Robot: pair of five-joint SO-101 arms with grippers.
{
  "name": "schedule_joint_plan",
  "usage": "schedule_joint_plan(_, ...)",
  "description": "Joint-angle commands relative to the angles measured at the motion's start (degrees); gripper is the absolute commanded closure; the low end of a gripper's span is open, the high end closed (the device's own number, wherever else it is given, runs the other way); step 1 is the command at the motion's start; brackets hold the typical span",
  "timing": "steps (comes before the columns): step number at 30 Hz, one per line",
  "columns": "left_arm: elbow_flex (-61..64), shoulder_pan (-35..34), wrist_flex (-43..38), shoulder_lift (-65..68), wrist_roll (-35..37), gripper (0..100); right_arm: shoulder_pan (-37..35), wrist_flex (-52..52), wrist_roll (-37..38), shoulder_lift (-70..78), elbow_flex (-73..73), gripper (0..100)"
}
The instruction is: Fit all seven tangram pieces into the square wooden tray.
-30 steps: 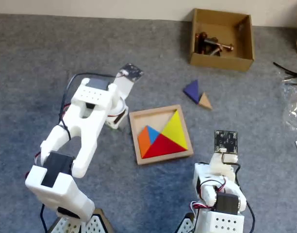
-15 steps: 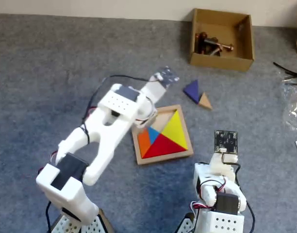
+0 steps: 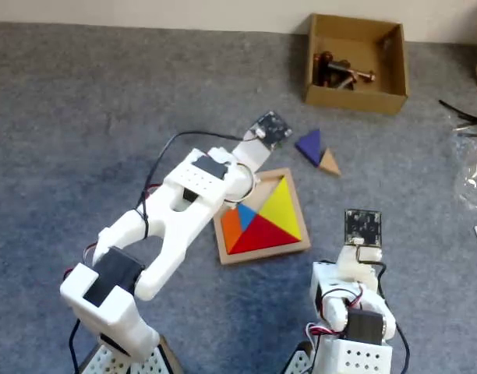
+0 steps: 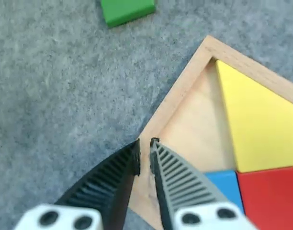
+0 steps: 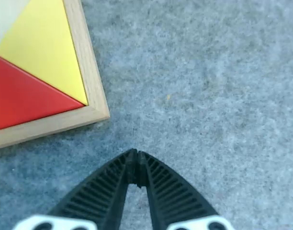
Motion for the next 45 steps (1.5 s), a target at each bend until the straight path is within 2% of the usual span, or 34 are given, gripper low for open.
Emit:
schedule_joint_plan(1,-0.7,1.0,-1.1,-1.0,0.6,95,-0.9,-0.9,-0.6,-0.8,6.5,99.4)
schedule_joint_plan(8,-1.9,-1.6,-0.2,-1.6,0.5,94,-0.9,-0.9,-0.6,-0.8,6.5,99.4)
schedule_joint_plan(14,-13.8,-6.8,17.3,-1.6,0.5,95,-0.9,-0.9,-0.6,-0.8,6.5,99.4)
schedule_joint_plan(18,-21.5,-7.6,27.7,-1.6,0.8,95,-0.9,-0.9,-0.6,-0.8,6.5,99.4)
schedule_joint_plan(26,-30.7,-7.5,41.5,-1.7,1.0,95,-0.9,-0.9,-0.6,-0.8,6.5,99.4)
schedule_joint_plan(33,-37.8,-7.5,50.0,-1.7,1.1,99,-0.9,-0.9,-0.6,-0.8,6.5,99.4)
schedule_joint_plan(39,-45.7,-9.6,57.9,-1.7,12.7,99,-0.9,-0.9,-0.6,-0.8,6.5,99.4)
schedule_joint_plan(45,-47.0,-15.3,61.2,-1.7,13.4,99,-0.9,-0.9,-0.6,-0.8,6.5,99.4)
